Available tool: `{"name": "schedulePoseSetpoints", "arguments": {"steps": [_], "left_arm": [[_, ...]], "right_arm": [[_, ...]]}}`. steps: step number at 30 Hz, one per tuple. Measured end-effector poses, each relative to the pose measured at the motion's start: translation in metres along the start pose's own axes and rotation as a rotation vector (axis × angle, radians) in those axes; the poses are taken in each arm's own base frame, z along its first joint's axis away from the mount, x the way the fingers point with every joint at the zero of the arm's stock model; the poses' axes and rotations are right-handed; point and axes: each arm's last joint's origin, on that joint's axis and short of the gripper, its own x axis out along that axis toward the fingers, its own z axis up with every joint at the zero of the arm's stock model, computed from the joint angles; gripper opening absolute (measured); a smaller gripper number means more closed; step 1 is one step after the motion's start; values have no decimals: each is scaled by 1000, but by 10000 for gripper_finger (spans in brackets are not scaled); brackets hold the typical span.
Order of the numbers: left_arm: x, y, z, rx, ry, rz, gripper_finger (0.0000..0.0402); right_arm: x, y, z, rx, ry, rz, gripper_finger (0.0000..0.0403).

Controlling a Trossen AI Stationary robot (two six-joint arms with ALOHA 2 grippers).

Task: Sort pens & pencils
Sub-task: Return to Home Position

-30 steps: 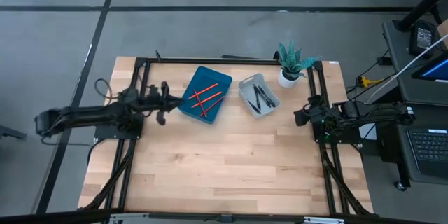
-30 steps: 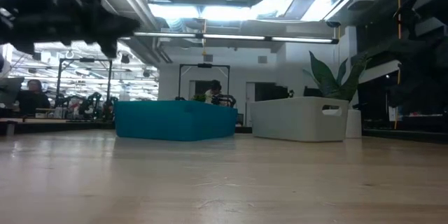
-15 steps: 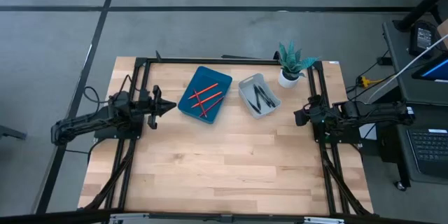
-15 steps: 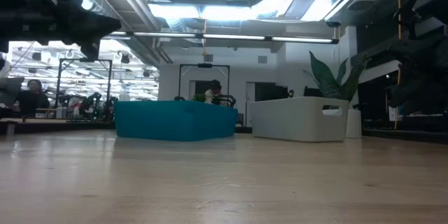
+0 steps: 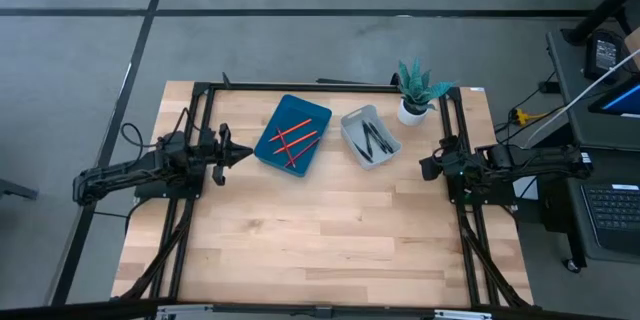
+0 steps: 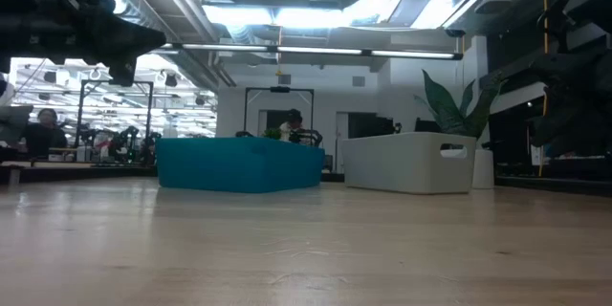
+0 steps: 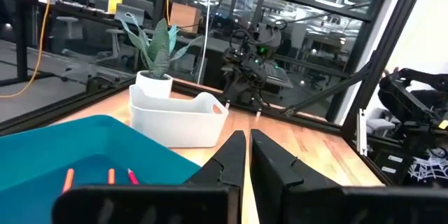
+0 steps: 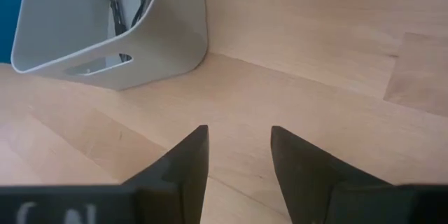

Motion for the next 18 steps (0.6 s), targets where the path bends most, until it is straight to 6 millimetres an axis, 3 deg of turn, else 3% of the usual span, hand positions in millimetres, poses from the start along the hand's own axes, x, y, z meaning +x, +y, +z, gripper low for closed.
{"name": "schedulePoseSetpoints", "arguments": {"steps": [18], "left_arm": [[0,0,0,-2,3,2,14]], "right_arm": [[-9,-8,14,-133,-545,-66,155]]}}
